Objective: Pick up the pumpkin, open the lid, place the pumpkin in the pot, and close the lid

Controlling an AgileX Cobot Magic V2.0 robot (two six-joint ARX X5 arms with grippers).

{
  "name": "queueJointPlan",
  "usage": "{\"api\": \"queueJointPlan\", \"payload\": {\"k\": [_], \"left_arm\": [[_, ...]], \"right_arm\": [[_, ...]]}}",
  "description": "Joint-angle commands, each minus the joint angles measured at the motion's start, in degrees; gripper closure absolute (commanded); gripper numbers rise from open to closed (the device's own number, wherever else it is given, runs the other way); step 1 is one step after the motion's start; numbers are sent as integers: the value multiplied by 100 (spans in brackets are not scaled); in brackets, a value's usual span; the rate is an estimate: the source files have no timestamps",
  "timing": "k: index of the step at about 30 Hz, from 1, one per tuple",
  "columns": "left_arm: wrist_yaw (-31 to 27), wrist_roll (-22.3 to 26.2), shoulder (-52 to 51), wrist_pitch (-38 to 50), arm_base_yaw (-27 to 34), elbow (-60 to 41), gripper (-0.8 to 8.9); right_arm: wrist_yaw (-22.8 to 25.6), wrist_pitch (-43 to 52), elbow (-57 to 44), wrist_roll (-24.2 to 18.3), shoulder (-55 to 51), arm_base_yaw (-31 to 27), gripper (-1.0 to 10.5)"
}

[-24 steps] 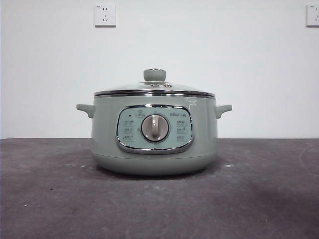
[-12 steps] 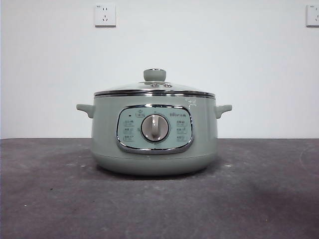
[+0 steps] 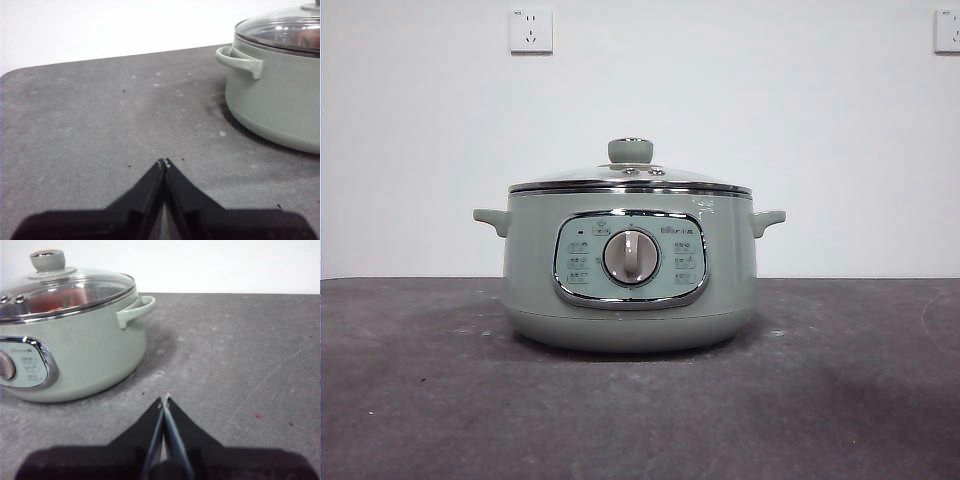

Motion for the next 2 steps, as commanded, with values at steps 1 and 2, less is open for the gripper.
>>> {"api": "queueJointPlan", "payload": {"k": [1,2], "left_arm": [[-22,-20,-11,11,22,-90,817],[-22,-20,-11,11,22,-90,817]], "right_arm": [[-4,-55,-61,70,4,4,946],[-4,-52,-61,70,4,4,946]]}}
